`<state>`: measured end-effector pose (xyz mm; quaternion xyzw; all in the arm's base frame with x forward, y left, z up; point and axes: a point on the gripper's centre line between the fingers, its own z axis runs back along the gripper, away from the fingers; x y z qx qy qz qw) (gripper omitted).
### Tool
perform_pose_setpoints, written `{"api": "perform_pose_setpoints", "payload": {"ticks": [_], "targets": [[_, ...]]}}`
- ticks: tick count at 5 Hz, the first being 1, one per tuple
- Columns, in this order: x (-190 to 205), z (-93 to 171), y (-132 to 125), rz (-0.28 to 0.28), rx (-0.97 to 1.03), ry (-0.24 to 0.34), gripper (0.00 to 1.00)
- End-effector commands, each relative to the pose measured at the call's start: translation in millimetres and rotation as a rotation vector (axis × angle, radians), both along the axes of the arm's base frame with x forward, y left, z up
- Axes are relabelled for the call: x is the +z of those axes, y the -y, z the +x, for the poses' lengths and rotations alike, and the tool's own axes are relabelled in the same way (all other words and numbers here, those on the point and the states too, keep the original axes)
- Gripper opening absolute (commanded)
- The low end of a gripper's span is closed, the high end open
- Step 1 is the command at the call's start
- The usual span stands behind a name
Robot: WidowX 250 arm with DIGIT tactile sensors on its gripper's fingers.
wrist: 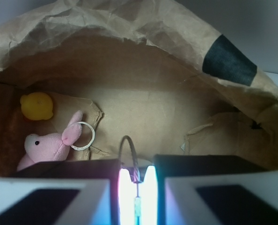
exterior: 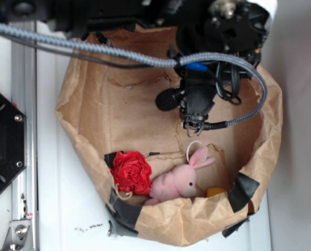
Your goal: Grab the silver keys.
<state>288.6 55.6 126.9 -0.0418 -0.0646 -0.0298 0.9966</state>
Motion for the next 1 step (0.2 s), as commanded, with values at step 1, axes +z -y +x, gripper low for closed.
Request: {"api": "perform_pose_setpoints", "payload": {"ticks": [1], "targets": [[19.2, -2.6, 5.2, 0.022, -0.038, 0.074, 0.00]]}}
